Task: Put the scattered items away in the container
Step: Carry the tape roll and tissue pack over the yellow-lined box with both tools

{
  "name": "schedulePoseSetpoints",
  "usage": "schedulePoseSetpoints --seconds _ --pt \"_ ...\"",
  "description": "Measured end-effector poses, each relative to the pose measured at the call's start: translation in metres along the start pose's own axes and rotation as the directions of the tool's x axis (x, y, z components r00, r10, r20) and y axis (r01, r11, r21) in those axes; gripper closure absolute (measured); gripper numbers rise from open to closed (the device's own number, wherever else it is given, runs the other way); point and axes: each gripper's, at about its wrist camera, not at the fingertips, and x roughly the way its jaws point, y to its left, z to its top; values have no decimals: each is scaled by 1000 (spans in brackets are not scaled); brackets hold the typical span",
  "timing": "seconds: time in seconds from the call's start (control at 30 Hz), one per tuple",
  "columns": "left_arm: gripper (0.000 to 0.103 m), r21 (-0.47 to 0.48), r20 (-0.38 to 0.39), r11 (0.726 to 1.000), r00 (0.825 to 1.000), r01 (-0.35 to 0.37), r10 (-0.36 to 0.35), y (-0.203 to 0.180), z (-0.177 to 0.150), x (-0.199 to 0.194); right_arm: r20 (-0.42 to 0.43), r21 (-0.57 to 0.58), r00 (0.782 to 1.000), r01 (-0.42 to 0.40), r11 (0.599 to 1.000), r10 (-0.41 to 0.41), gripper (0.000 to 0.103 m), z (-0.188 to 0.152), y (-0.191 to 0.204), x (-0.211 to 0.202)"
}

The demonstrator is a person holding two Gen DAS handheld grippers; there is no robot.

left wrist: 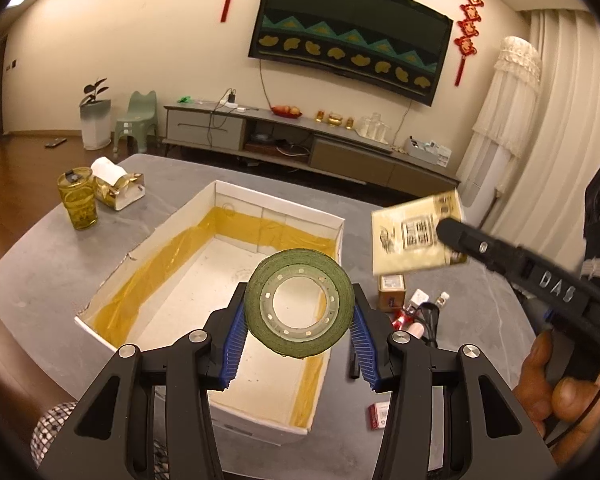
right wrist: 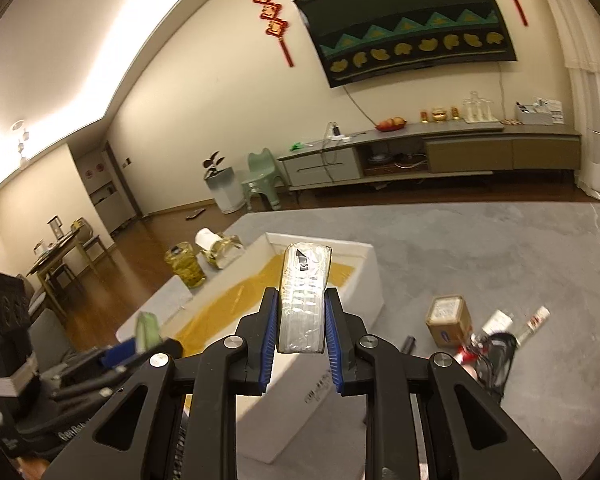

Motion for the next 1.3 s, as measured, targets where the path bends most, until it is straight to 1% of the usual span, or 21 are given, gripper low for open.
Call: schedulePoseSetpoints --seconds 0.17,0.27,0.43,0.53,0.7,0.8,0.87,1.03,1.3 --pt "53 -19 -30 997 997 -70 70 6 13 16 10 -63 998 -59 996 60 79 26 19 11" --pt "53 -22 -61 993 991 -118 116 11 15 28 16 -70 995 -94 993 95 79 25 26 22" --pt "53 -37 -93 983 980 -180 175 23 19 44 -58 -82 992 -115 990 110 79 12 34 59" --pt "53 -35 -107 980 976 -196 192 27 20 51 -72 -83 991 -118 990 112 79 8 35 72" --pt "53 -33 -128 976 969 -215 210 33 23 64 -87 -43 990 -112 993 108 79 6 23 87" --pt "53 -29 -134 975 967 -222 216 34 24 69 -96 -24 990 -110 994 107 79 6 16 93" --pt "53 -16 -129 971 964 -237 233 33 25 71 -96 -14 989 -113 994 111 79 6 13 95" --pt "53 6 -133 965 956 -264 262 34 26 79 -113 43 983 -139 989 143 79 7 3 105" --pt "53 34 -211 952 928 -306 306 50 19 102 -178 22 976 -123 992 125 79 3 15 135"
